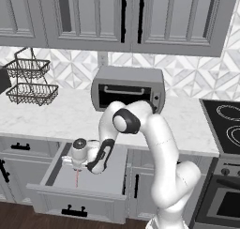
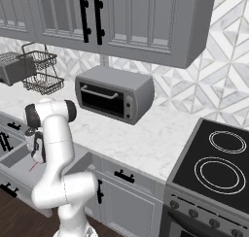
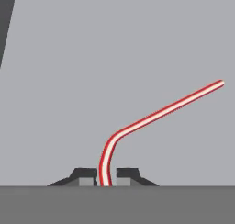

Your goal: Take a straw from the drawer in front and place it inside the glass cup on the dining counter.

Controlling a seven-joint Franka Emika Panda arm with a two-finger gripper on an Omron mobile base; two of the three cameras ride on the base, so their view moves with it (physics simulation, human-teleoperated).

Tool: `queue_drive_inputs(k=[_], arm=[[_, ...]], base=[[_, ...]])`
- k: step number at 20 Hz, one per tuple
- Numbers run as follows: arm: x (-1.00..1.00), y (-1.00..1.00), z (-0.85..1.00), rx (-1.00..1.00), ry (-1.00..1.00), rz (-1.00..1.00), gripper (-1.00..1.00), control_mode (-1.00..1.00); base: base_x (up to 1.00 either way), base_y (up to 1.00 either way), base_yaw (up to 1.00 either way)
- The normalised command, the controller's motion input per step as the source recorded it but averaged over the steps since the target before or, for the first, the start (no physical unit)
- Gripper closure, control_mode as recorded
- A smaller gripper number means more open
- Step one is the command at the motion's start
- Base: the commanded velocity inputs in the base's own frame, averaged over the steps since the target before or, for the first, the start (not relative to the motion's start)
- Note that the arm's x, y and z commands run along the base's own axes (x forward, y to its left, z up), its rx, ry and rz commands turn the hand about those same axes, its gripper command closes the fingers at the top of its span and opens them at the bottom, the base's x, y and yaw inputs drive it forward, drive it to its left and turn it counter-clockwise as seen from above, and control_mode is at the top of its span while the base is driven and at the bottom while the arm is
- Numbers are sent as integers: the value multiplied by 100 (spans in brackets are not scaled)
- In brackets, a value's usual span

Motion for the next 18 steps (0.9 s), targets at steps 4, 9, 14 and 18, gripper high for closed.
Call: queue_drive_inputs(k=[4, 9, 14, 18], arm=[[-77, -21, -39, 15, 0, 0, 100, -100], [-38, -1, 75, 18, -2, 0, 100, -100], [-22, -20, 100, 29, -24, -4, 100, -100], [-11, -27, 100, 34, -33, -9, 100, -100]], base=[[0, 0, 0], [0, 0, 0], [0, 0, 0], [0, 0, 0]])
